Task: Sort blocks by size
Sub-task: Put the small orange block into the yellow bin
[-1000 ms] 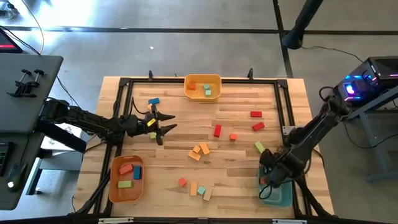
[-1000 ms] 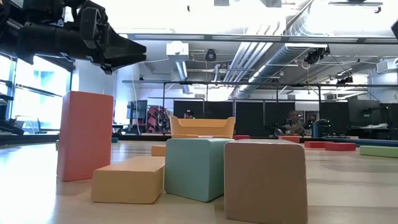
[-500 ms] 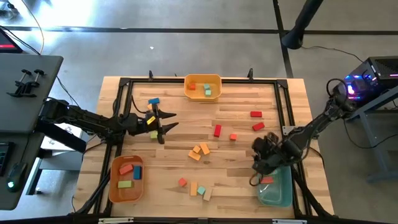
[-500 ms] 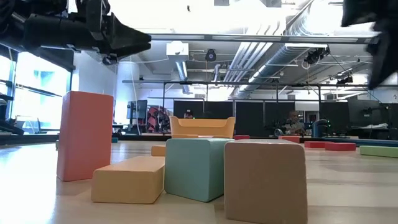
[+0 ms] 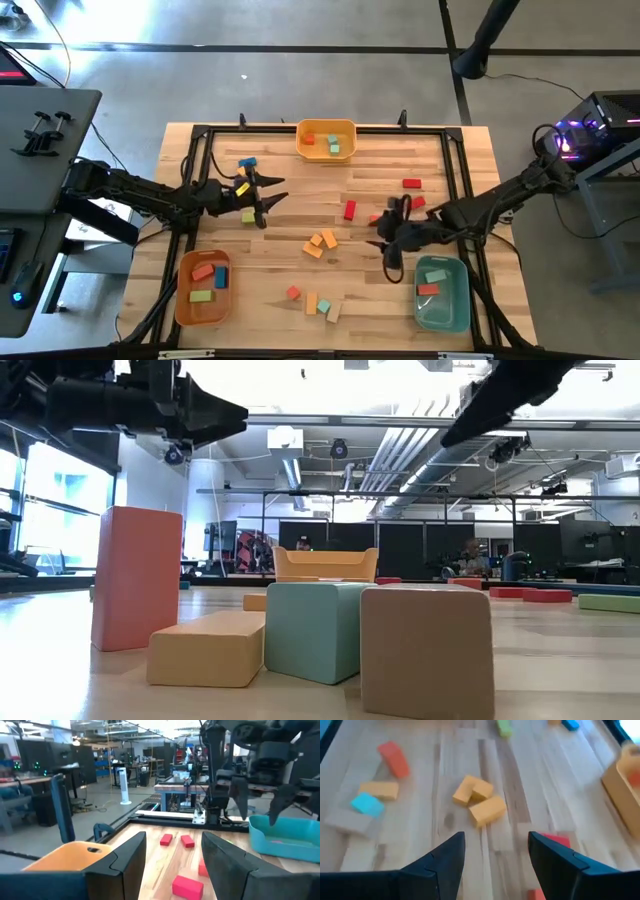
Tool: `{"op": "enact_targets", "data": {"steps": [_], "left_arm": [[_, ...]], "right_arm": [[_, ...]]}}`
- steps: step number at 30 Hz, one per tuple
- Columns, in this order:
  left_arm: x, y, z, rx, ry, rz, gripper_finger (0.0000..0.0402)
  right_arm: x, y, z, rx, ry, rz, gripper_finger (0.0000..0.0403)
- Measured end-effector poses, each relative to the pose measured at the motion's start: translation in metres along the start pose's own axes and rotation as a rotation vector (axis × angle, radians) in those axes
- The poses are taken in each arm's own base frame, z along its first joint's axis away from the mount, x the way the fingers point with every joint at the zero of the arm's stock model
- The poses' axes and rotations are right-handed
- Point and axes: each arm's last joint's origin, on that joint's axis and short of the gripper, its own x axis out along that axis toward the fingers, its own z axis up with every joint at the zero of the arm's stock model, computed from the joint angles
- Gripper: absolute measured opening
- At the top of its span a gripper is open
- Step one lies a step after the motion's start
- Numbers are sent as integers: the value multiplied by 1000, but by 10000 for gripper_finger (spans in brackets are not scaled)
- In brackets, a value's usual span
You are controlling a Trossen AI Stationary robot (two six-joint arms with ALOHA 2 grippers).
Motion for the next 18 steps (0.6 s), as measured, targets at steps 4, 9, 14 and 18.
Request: {"op": "enact_targets", "data": {"steps": [4, 9, 14, 18], "left_arm": [[0, -2, -6, 9, 54, -12, 177], [3, -8, -19, 28, 131, -20, 177], [7, -17, -33, 3, 184, -46, 177], [14, -20, -40, 15, 227, -19, 177]], "right_arm": [[3, -9, -5, -40, 69, -1, 213], [17, -22, -19, -14, 90, -33, 213], [47, -35, -79, 133, 124, 64, 213], [56, -42, -90, 229, -69, 88, 213]]}}
